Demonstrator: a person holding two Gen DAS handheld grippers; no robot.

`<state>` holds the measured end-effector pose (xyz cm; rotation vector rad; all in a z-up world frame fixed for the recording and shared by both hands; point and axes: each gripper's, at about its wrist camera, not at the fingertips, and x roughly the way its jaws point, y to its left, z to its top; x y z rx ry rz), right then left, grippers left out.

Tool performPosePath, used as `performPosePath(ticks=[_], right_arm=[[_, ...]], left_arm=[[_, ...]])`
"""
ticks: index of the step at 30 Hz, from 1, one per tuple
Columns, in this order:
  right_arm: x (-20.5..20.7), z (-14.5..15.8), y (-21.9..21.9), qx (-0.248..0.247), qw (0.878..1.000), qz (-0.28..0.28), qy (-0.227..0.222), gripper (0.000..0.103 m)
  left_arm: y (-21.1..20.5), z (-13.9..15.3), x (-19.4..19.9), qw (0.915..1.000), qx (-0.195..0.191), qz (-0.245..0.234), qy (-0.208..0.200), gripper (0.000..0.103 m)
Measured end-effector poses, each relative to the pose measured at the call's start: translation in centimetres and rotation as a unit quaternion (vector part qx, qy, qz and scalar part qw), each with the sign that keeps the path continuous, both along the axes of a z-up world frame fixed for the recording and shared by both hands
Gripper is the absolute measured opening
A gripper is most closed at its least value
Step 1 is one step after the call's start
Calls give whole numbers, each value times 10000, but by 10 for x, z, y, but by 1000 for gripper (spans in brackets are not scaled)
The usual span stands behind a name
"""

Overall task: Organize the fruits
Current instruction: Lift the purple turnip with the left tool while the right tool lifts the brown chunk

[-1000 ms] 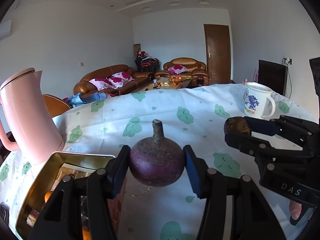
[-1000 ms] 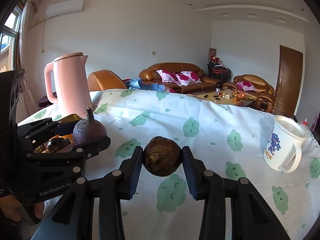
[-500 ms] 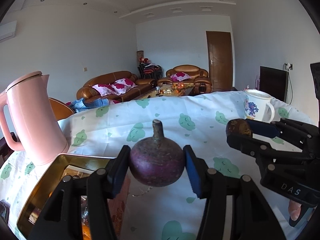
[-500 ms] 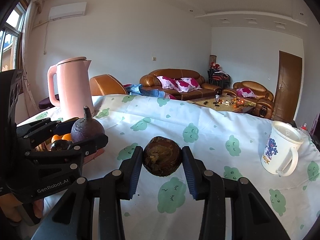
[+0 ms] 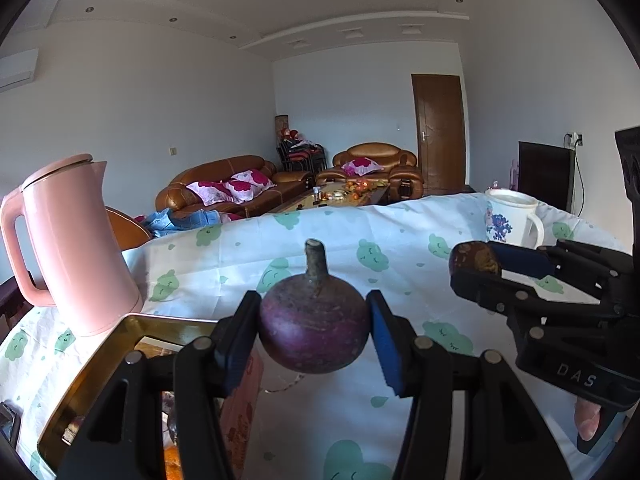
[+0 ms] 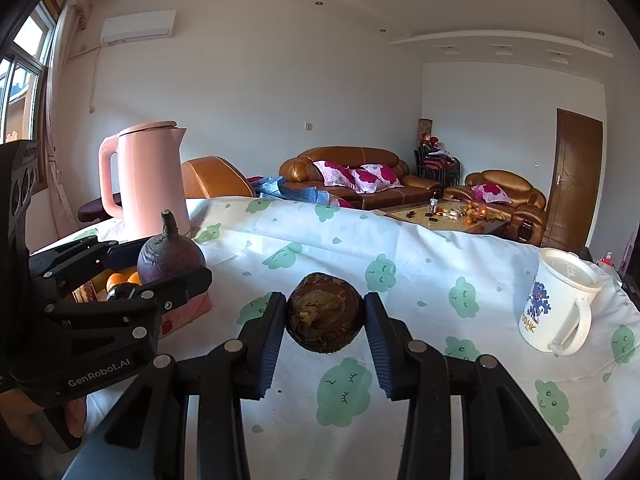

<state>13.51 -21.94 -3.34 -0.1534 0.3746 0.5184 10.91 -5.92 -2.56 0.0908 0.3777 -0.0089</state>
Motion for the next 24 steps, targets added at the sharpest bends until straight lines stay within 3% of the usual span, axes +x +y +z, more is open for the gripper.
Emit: performPosePath(ticks=[24], right_arm=[[-10, 1, 4, -16, 9999, 86, -86, 42]], left_arm=[[11, 2, -19, 9996, -260, 49, -130, 56]])
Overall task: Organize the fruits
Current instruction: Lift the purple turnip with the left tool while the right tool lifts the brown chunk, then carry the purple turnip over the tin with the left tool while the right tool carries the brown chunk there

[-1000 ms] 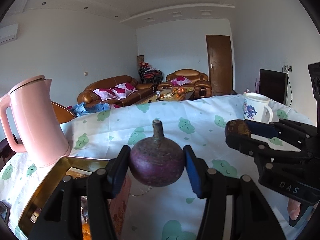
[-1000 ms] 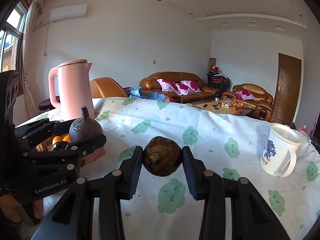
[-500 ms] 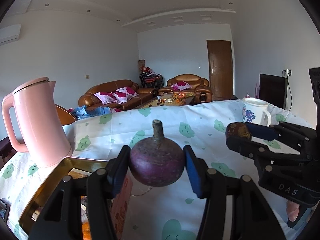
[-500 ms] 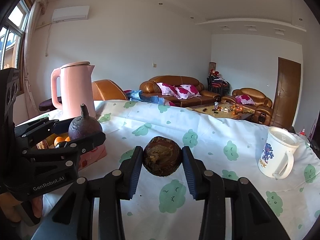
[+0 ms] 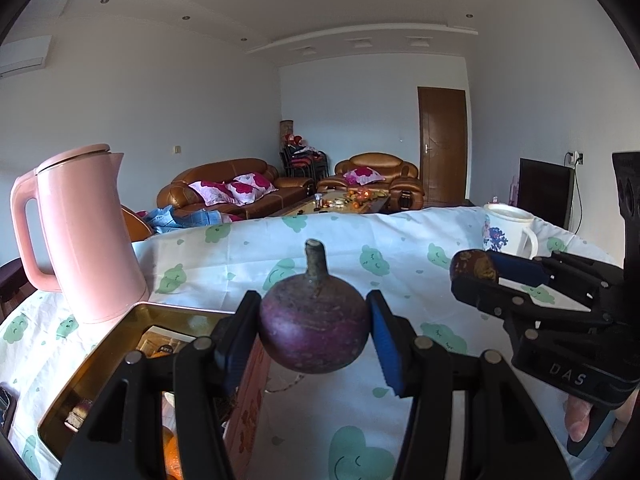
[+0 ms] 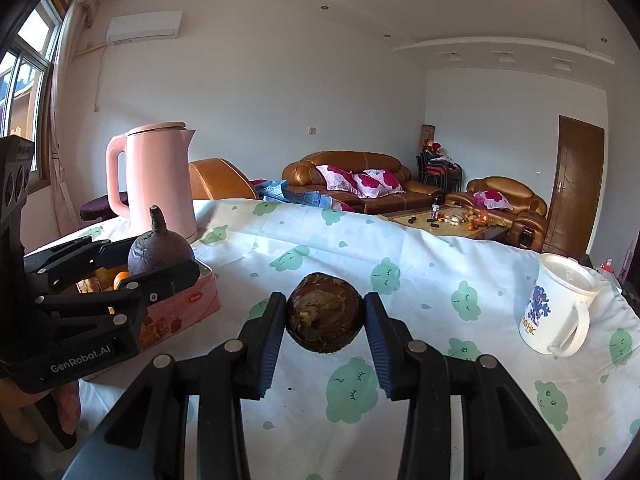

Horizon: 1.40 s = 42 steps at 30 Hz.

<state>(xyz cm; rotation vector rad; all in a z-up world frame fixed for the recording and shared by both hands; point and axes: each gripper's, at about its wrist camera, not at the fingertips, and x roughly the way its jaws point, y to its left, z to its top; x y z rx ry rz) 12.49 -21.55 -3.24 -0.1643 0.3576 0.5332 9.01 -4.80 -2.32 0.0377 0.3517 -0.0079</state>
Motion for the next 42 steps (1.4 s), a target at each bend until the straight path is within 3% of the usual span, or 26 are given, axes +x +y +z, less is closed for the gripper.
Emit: performPosePath(ticks=[22, 42], right_arm=[[-28, 3, 35, -97, 9987, 465, 203, 42], [-43, 22, 80, -251, 9951, 954, 111, 42]], left_arm=[[27, 5, -28, 9999, -105, 65, -69, 56], [64, 12, -50, 9992, -99, 369, -85, 56]])
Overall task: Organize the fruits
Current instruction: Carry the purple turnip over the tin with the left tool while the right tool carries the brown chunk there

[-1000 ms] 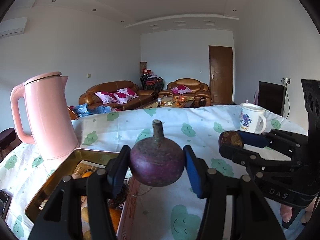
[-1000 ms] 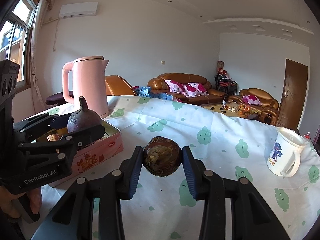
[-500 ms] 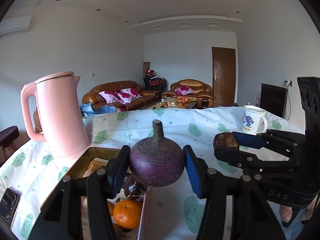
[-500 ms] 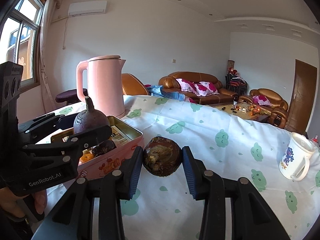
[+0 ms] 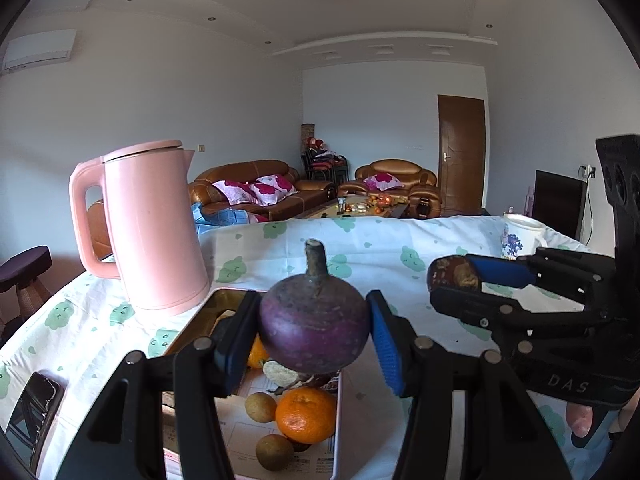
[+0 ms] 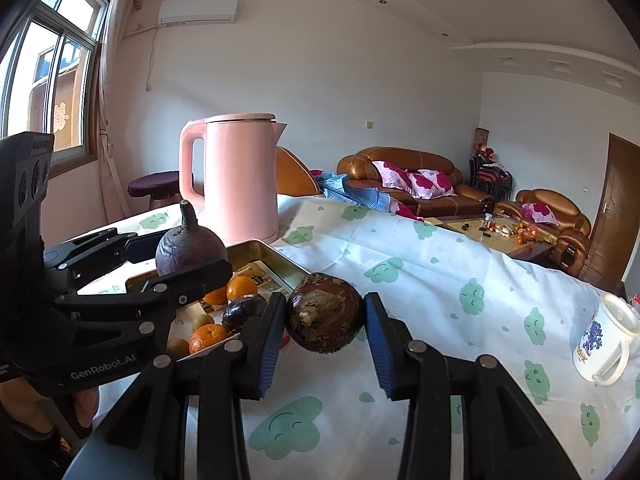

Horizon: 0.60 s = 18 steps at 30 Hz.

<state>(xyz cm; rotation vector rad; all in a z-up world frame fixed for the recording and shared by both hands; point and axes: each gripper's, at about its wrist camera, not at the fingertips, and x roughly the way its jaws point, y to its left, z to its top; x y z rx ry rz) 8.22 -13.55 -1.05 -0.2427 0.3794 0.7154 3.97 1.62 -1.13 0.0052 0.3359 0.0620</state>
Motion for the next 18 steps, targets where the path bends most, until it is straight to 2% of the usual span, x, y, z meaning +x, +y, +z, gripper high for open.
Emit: performPosePath(ticks=[18], right_arm=[[-1, 19, 50, -141, 9988, 462, -105, 42]], left_arm=[[39, 0, -12, 9990, 28, 419, 168, 56]])
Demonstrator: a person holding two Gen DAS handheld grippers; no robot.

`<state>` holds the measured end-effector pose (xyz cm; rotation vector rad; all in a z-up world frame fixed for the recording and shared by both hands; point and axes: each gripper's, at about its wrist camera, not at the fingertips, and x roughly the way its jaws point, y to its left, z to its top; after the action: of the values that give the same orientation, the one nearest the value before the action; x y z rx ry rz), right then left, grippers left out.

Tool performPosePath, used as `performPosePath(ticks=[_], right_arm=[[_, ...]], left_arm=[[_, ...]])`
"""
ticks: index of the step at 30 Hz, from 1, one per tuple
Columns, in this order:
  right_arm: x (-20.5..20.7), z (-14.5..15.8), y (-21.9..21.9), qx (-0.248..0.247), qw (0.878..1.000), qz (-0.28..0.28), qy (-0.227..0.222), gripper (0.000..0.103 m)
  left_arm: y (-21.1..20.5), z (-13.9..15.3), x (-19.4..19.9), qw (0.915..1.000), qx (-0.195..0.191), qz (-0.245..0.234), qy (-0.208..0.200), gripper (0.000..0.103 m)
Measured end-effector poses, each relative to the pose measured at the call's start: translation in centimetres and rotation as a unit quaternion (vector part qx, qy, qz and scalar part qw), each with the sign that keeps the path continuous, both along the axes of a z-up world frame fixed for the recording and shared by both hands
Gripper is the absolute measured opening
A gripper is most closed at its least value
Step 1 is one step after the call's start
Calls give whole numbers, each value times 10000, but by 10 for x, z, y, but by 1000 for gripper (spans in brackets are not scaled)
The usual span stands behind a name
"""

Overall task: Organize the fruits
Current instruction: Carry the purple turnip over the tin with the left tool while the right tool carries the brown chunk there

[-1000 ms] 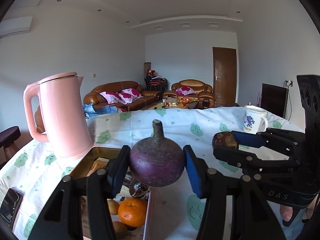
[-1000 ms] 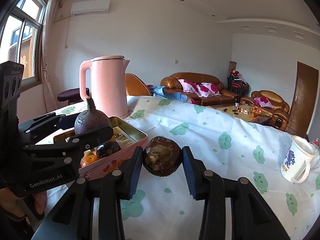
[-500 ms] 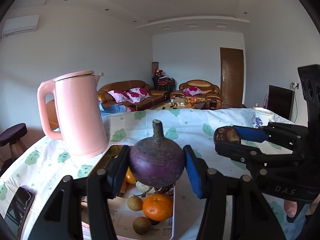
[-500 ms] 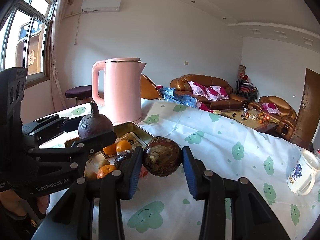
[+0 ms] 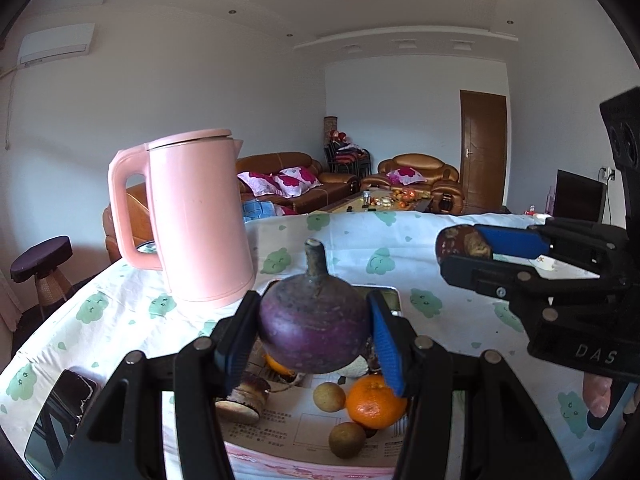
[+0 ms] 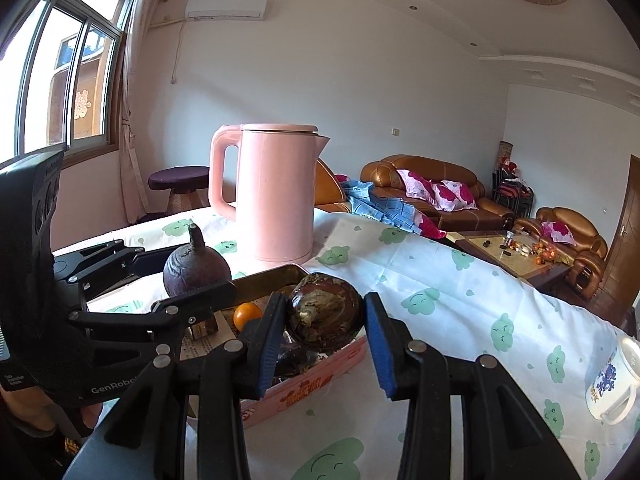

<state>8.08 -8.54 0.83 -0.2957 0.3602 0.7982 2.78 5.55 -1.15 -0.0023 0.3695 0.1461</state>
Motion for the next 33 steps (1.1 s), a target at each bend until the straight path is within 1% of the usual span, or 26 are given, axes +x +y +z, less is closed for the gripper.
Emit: performPosePath(ticks=[4, 13, 20, 33], right_arm=[[1, 0, 12, -48, 9999, 88, 12, 42], [5, -9, 32, -131, 9995, 225, 186, 42], [11, -21, 46, -263, 9988, 258, 336, 42], [23, -45, 63, -592, 9961, 271, 602, 42]], left_arm=[[9, -2, -1, 9999, -32, 102, 70, 56], [24, -5, -1, 9996, -89, 212, 180, 56], [39, -11, 2, 9989, -237, 244, 308, 56], [44, -25, 14, 9972, -285, 219, 651, 56]])
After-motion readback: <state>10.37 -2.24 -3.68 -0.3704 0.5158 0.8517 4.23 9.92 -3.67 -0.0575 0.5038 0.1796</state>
